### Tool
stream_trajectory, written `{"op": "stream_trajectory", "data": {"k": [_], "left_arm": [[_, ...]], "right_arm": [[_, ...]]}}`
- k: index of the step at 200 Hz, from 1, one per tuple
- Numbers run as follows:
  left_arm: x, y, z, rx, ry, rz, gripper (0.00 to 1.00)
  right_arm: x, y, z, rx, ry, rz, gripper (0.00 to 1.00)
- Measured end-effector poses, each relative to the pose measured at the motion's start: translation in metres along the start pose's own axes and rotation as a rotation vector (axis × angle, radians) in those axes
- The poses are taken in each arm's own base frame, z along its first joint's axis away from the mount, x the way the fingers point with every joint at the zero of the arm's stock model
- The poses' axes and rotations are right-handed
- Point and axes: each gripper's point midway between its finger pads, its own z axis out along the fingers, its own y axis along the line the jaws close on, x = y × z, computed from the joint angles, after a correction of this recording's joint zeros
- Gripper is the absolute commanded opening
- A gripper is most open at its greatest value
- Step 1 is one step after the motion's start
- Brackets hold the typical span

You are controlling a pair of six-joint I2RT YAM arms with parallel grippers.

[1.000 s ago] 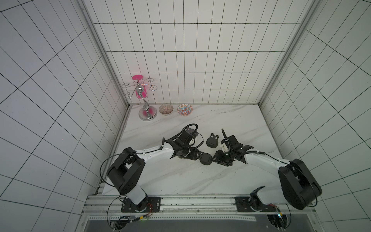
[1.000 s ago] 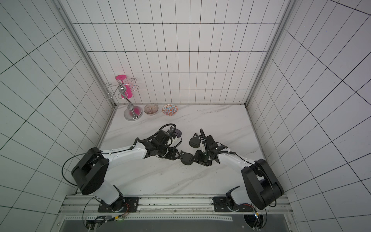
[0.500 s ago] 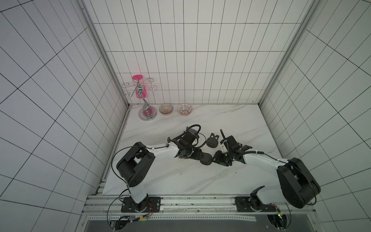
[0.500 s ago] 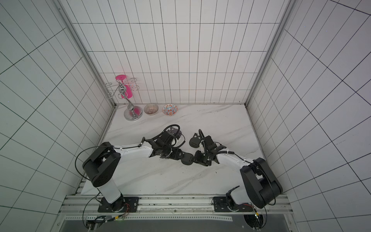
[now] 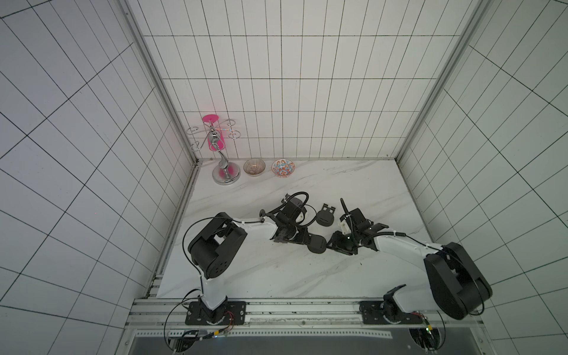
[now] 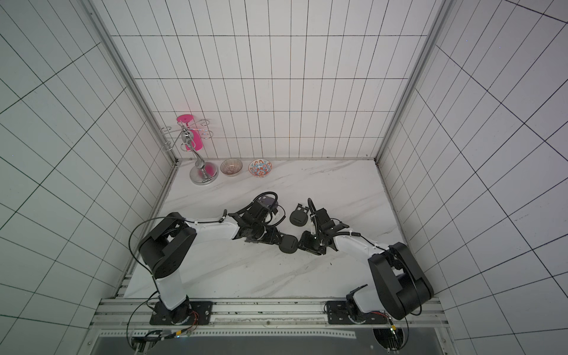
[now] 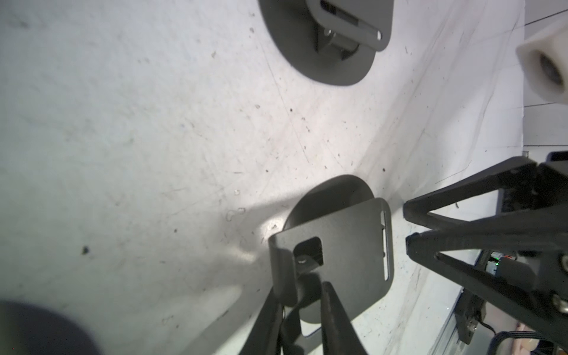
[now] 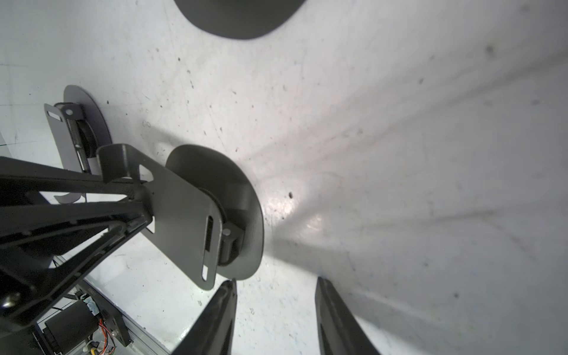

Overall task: Open the phone stand
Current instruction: Pick up the phone stand at the center of the board.

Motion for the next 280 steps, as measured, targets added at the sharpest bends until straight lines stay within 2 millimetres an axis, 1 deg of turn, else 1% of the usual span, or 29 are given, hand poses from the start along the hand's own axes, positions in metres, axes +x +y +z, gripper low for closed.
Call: {"op": "stream_trajectory", "data": {"k": [5, 15, 26, 46, 82, 130, 155, 224, 243, 259, 280], "left_arm": [[-0.001, 0.0, 0.0, 0.003, -0.002, 0.001, 0.15], [-0.001, 0.0, 0.0, 0.004, -0.003, 0.006, 0.06], [-0.002, 0.002, 0.0, -0.002, -0.008, 0.0, 0.0], [0.001, 0.008, -0.001, -0.001, 0.0, -0.009, 0.0], [0.004, 0.009, -0.001, 0.032, 0.012, -0.027, 0.0], [0.005, 0.009, -0.002, 0.045, 0.02, -0.035, 0.07], [0.005, 0.005, -0.004, 0.052, 0.018, -0.034, 0.07], [0.001, -0.014, -0.02, -0.022, -0.056, 0.038, 0.04], [0.002, -0.016, -0.024, -0.038, -0.083, 0.044, 0.03], [-0.001, -0.014, -0.033, -0.07, -0.118, 0.04, 0.03], [-0.018, -0.013, -0.053, -0.107, -0.212, 0.028, 0.02]], "right_arm": [[0.0, 0.0, 0.0, 0.0, -0.001, 0.002, 0.46], [-0.001, 0.0, 0.0, 0.0, -0.001, 0.002, 0.46], [0.0, 0.0, 0.0, -0.004, 0.001, 0.001, 0.46], [-0.009, 0.009, -0.004, -0.046, -0.03, -0.014, 0.46], [-0.012, 0.012, -0.004, -0.064, -0.04, -0.016, 0.46], [-0.013, 0.014, -0.008, -0.08, -0.046, -0.014, 0.46], [-0.009, 0.014, -0.015, -0.081, -0.057, -0.017, 0.46], [-0.005, 0.012, -0.033, -0.073, -0.101, -0.025, 0.48], [-0.003, 0.013, -0.043, -0.089, -0.134, -0.02, 0.52], [-0.004, 0.013, -0.055, -0.118, -0.178, -0.003, 0.57], [-0.002, 0.012, -0.067, -0.182, -0.227, 0.045, 0.59]]}}
